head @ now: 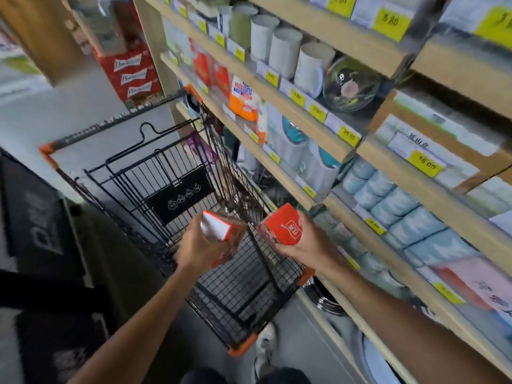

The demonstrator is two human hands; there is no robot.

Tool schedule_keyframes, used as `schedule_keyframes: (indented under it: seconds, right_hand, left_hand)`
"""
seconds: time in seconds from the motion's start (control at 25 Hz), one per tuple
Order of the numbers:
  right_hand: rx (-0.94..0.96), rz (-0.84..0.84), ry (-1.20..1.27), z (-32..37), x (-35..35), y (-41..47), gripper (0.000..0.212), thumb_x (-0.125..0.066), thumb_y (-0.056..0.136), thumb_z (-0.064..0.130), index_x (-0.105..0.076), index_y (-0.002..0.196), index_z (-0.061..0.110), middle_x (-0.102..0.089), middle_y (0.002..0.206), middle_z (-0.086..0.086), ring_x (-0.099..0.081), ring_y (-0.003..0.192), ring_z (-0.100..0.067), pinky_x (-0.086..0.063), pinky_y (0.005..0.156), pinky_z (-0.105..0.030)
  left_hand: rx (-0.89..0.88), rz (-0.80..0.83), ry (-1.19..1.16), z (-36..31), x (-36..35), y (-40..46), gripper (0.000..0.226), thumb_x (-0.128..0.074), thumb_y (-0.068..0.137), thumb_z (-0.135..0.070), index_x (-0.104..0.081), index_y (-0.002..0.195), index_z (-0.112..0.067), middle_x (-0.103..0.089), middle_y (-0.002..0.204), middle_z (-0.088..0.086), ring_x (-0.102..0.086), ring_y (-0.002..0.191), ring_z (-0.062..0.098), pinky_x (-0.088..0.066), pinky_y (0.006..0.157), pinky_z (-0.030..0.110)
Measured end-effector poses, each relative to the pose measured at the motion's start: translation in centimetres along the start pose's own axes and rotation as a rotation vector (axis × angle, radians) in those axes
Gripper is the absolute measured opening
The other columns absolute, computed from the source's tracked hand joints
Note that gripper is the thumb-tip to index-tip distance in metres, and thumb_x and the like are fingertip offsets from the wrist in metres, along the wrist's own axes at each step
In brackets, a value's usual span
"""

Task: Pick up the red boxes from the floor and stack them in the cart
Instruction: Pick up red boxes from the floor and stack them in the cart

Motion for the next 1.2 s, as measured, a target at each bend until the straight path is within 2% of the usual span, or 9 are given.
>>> schedule_keyframes:
  seconds: [0.16,0.32,0.4,0.48,0.6,0.68,0.76,0.96,1.2]
  right_hand:
    - [-0.033,0.092,-0.058,-2.7,-4.1,3.1,0.111,-0.087,0.066,0.055,-0.024,0.153,0.028,-0.060,0.121,0.004,-0.065,0.100,-0.021,-0.059,0.083,-0.041]
    - [-0.076,0.192,-0.107,-5.1,-8.3,5.5,0.112,-0.088,0.067,0.054,-0.024,0.154,0.024,-0.058,0.133,-0.001,-0.062,0.111,-0.024,-0.056,0.089,-0.042]
    - [-0.092,0.227,-0.154,-6.4,-10.5,6.7,0.111,-0.088,0.068,0.053,-0.024,0.154,0.022,-0.056,0.136,-0.001,-0.060,0.115,-0.024,-0.053,0.091,-0.039]
    - [-0.102,0.255,-0.191,-7.5,-12.6,8.0,0.109,-0.088,0.069,0.051,-0.025,0.152,0.020,-0.055,0.136,-0.003,-0.059,0.116,-0.024,-0.051,0.090,-0.037]
    - [-0.154,0.295,-0.232,-9.1,-15.5,9.3,0.111,-0.088,0.069,0.051,-0.024,0.153,0.018,-0.057,0.135,-0.004,-0.061,0.114,-0.025,-0.052,0.091,-0.039]
    - [-0.217,0.320,-0.250,-10.3,-17.4,10.0,0.111,-0.089,0.071,0.047,-0.021,0.153,0.017,-0.059,0.133,-0.007,-0.064,0.110,-0.025,-0.054,0.091,-0.040]
    - [-0.264,0.347,-0.252,-11.3,-19.0,10.5,0.112,-0.089,0.072,0.042,-0.018,0.155,0.017,-0.059,0.133,-0.008,-0.063,0.111,-0.026,-0.052,0.093,-0.040]
    - [-0.374,0.364,-0.269,-14.5,-21.0,10.5,0.113,-0.091,0.069,0.039,-0.019,0.153,0.016,-0.056,0.139,-0.011,-0.061,0.120,-0.031,-0.049,0.100,-0.044]
    - [-0.419,0.394,-0.303,-15.5,-21.9,10.6,0.122,-0.091,0.069,0.036,-0.012,0.159,0.013,-0.038,0.157,-0.014,-0.044,0.140,-0.032,-0.036,0.114,-0.049]
  left_hand:
    - [0.154,0.020,-0.016,3.2,-3.4,1.8,0.105,-0.093,0.058,-0.039,-0.037,0.145,-0.024,-0.063,0.120,0.007,-0.068,0.085,0.016,-0.058,0.049,0.028]
    - [0.222,0.084,0.048,6.5,-5.5,3.7,0.114,-0.087,0.054,-0.064,-0.033,0.146,-0.025,-0.061,0.124,0.005,-0.067,0.087,0.012,-0.059,0.054,0.023]
    - [0.243,0.084,0.057,8.6,-6.3,4.6,0.127,-0.077,0.042,-0.084,-0.028,0.147,-0.030,-0.060,0.126,0.006,-0.069,0.093,0.020,-0.063,0.065,0.041]
    - [0.265,0.104,0.062,10.1,-7.0,4.9,0.129,-0.069,0.040,-0.091,-0.029,0.146,-0.029,-0.061,0.125,0.007,-0.070,0.094,0.023,-0.063,0.068,0.047]
    - [0.277,0.110,0.107,10.2,-7.2,5.1,0.125,-0.074,0.047,-0.087,-0.033,0.145,-0.021,-0.057,0.135,0.003,-0.062,0.112,0.022,-0.058,0.089,0.051]
    - [0.301,0.125,0.095,10.8,-7.7,5.2,0.111,-0.087,0.056,-0.065,-0.036,0.143,-0.018,-0.054,0.132,0.000,-0.052,0.113,0.016,-0.047,0.102,0.049]
    - [0.301,0.118,0.084,12.0,-8.3,5.4,0.104,-0.090,0.058,-0.052,-0.038,0.141,-0.017,-0.055,0.130,0.003,-0.049,0.112,0.016,-0.043,0.103,0.050]
    - [0.305,0.116,0.086,13.9,-9.1,5.4,0.115,-0.081,0.048,-0.070,-0.037,0.142,-0.020,-0.057,0.134,0.007,-0.056,0.119,0.026,-0.048,0.101,0.055]
    - [0.316,0.139,0.132,14.9,-10.2,5.1,0.123,-0.071,0.044,-0.079,-0.033,0.145,-0.019,-0.054,0.137,0.004,-0.053,0.126,0.028,-0.047,0.102,0.058]
Point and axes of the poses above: each hand's wrist, its own y-axis towards the middle knuckle, its own x-axis out of the back of the hand, z = x × y, the point moved 2 cm from there along y, towards the middle knuckle
